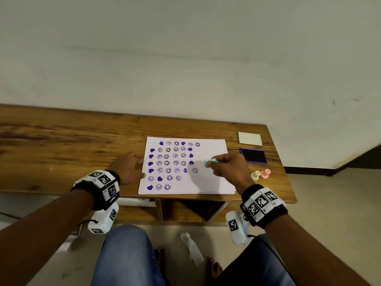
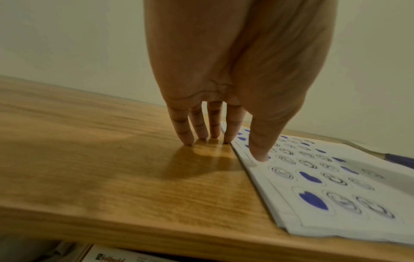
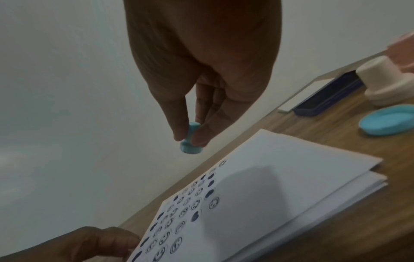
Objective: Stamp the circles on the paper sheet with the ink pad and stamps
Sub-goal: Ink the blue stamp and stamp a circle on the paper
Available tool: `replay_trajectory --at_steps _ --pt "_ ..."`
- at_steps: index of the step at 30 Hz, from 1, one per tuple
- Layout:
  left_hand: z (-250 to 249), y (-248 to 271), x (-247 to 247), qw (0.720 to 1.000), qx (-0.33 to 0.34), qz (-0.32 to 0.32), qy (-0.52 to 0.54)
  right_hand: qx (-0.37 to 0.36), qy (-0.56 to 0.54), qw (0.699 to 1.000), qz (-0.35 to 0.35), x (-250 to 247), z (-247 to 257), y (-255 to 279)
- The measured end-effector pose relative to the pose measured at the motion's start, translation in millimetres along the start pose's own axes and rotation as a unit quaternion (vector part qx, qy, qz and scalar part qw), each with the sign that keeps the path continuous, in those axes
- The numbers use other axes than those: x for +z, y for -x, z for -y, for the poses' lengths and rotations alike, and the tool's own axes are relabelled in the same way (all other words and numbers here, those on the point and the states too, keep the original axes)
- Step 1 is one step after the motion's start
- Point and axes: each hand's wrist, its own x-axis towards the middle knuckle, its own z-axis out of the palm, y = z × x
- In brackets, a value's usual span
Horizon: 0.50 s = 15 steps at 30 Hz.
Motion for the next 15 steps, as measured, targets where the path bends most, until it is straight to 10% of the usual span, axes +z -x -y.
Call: replay_trajectory --at_steps 15 --pt "-103 11 6 0.988 0.114 -0.052 0.094 -0.084 0.163 0.983 -0.032 -96 1 -10"
